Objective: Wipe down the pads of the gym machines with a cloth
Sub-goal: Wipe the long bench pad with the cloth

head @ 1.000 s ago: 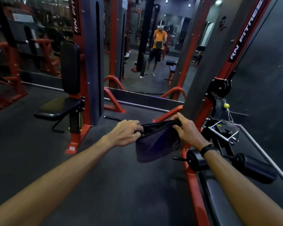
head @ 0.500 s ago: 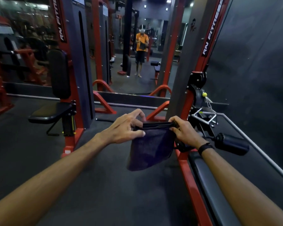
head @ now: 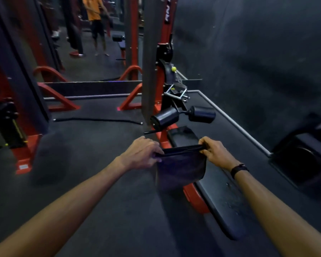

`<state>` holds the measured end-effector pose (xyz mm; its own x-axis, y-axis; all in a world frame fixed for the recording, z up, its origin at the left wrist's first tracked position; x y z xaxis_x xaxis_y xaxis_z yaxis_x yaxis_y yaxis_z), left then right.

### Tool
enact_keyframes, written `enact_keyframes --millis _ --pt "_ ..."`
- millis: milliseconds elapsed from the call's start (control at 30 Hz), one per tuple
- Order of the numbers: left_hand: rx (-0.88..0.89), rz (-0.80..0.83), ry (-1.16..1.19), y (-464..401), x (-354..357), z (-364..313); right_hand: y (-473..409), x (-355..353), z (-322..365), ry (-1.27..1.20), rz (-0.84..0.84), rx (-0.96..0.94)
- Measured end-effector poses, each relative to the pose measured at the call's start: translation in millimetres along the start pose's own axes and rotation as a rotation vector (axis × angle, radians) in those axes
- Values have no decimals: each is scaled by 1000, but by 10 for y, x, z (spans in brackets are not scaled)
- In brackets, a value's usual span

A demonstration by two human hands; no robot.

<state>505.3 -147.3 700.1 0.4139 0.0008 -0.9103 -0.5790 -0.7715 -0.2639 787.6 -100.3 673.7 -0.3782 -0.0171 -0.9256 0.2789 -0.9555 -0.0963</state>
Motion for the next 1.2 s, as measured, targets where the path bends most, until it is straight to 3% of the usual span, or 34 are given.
enact_keyframes --millis 367,633,833,1200 --pt "-22 -2 107 -1199 936 -1397 1106 -768 -1709 43 -66 157" --pt "-65 60 28 -1977 1651 -2335 1610 -1225 -2849 61 -63 193" --pt "-134 52 18 -2239 1847 -2306 1413 -1230 -3170 52 -56 170" --pt "-437 77 214 -2597 2581 -1517 480 -666 -3679 35 203 140"
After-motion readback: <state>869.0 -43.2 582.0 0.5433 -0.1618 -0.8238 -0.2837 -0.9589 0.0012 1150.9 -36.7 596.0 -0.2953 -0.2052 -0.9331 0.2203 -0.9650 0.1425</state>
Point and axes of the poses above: each hand's wrist, its own y-axis away from the middle knuckle, its own x-axis out of the palm, z = x × y, the point moved 4 cm from there along -y, towards the middle knuckle, and after that the axes turned 7 degrees about y, right-handed, at the moved point
